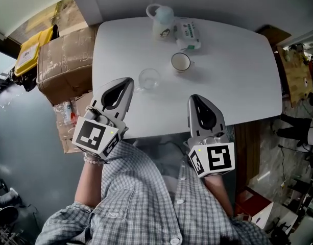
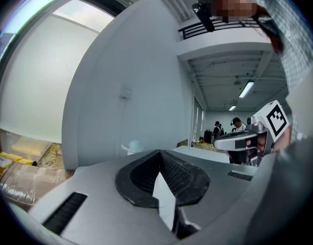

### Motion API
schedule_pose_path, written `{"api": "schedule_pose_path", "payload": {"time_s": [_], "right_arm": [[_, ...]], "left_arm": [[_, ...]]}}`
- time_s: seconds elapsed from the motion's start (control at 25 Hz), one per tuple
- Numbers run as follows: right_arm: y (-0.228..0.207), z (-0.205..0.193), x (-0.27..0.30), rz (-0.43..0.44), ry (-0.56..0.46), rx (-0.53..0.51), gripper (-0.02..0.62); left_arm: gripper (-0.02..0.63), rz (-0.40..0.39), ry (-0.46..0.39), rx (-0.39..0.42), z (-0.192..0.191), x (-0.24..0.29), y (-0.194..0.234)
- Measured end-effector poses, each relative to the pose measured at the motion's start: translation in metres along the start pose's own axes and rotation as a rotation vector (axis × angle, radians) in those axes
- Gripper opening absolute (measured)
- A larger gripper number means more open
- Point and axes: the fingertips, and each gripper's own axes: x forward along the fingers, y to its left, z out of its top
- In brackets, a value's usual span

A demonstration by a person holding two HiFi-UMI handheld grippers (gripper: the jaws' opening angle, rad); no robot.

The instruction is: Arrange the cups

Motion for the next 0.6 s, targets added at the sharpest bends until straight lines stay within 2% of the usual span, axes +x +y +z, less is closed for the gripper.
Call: {"api": "schedule_pose_path", "payload": {"time_s": [0.2,0.44,0.6], "right_arm": [[-0.013,-0.001,0.016,0.064,0.022,-0.013,0.029],[-0.018,-0.012,0.029,0.136,0.076,-0.022,0.029],[-0.017,-0.023,0.037,0.176,0.109,-0.032,0.029]], "left_arm": [[0.009,0.059,0.030,-0.019,-0.015,0.004,0.010],[0.011,0.068,0.102,-0.004,-0.043,0.008,0.010],[0.012,0.044,0.159,-0.001,-0.067,0.011,0.009]]}}
